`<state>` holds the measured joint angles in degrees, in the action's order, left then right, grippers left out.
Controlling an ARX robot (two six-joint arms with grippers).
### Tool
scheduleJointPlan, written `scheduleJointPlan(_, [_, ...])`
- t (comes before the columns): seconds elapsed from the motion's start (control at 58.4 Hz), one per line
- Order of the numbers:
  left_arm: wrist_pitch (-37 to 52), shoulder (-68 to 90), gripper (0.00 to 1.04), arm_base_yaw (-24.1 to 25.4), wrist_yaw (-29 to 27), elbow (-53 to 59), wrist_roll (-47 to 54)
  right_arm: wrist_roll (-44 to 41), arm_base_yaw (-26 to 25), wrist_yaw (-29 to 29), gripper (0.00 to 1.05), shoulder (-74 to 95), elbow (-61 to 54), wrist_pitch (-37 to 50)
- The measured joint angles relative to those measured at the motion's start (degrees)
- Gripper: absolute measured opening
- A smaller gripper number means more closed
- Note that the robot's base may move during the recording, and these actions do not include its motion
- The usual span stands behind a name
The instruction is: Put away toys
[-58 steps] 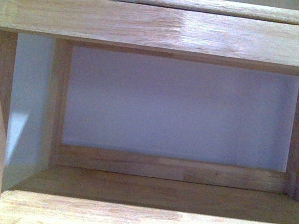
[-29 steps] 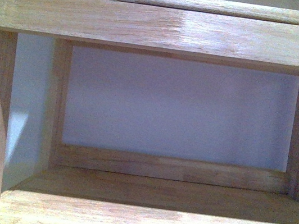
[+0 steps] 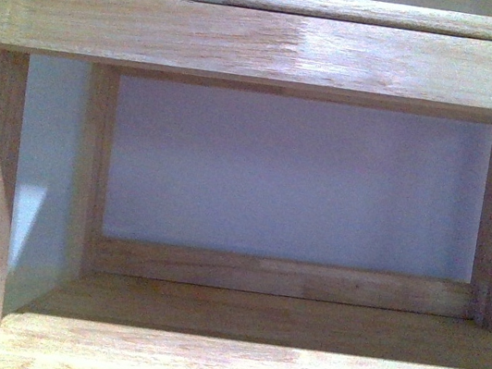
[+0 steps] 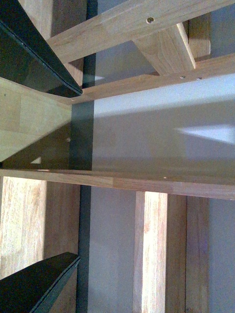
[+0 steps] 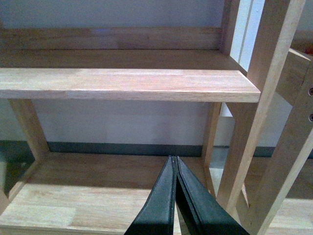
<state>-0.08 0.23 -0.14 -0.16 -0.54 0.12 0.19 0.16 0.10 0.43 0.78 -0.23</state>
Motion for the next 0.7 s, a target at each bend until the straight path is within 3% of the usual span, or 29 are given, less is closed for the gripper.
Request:
scheduleJointPlan(0.634, [0.0,0.0,0.98,0.0,0.0,0.0,0.0,0.0,0.0,0.0,0.98,0.0,0.0,0.0])
scheduleJointPlan(0.703, [0.0,0.0,0.98,0.0,0.0,0.0,0.0,0.0,0.0,0.0,0.98,0.0,0.0,0.0])
